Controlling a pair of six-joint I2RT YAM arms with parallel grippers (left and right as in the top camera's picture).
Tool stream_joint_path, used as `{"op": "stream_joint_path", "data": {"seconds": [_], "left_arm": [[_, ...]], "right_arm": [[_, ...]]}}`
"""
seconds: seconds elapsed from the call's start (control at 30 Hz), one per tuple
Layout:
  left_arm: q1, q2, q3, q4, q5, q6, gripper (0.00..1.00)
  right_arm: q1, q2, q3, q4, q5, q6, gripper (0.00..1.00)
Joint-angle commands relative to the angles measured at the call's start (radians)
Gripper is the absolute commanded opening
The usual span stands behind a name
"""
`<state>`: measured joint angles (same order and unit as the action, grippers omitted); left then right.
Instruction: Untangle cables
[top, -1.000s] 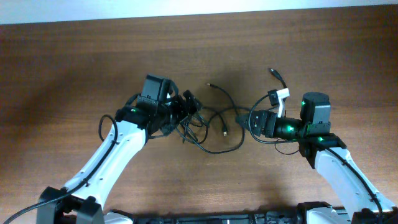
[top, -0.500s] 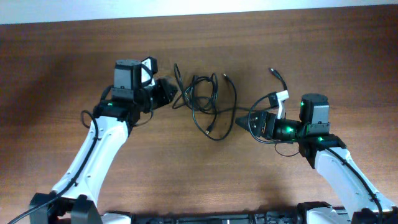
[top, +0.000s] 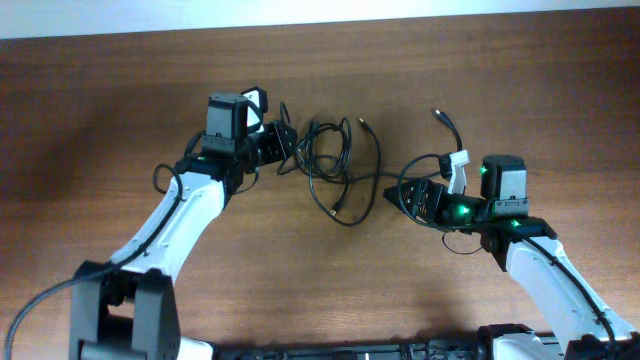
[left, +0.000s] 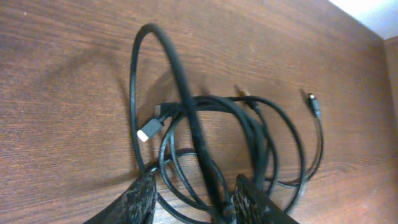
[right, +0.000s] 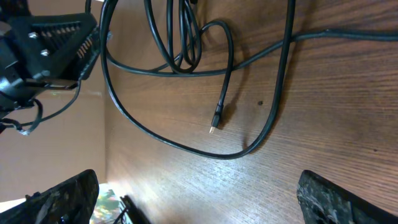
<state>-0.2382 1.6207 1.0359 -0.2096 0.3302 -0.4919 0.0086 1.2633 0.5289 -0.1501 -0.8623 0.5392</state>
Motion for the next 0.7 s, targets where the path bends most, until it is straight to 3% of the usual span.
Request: {"op": "stream_joint_path", "data": {"seconds": [0.0, 0.07, 0.13, 0.4, 0.67], "left_arm": [[0.0, 0.043, 0.003, 0.035, -0.005, -0.015, 0.36], [0.0, 0.045, 0.003, 0.042, -0.005, -0.016, 0.13], [0.0, 0.045, 0.003, 0.064, -0.005, -0.016, 0.0], [0.002, -0.041, 0.005, -0.013, 0.075, -0.006, 0.0], [0.007, -0.33, 0.005, -0.194, 0.074, 0.023, 0.0]], "right_arm": [[0.005, 0.0, -0.001, 0.004, 0.011, -0.012, 0.98], [0.005, 0.0, -0.001, 0.004, 0.011, -0.012, 0.99], [0.005, 0.0, -0.001, 0.004, 0.011, -0.012, 0.99], [0.005, 0.0, -0.001, 0.004, 0.011, -0.011, 0.99], [0.005, 0.0, -0.001, 0.004, 0.011, -0.011, 0.99]]}}
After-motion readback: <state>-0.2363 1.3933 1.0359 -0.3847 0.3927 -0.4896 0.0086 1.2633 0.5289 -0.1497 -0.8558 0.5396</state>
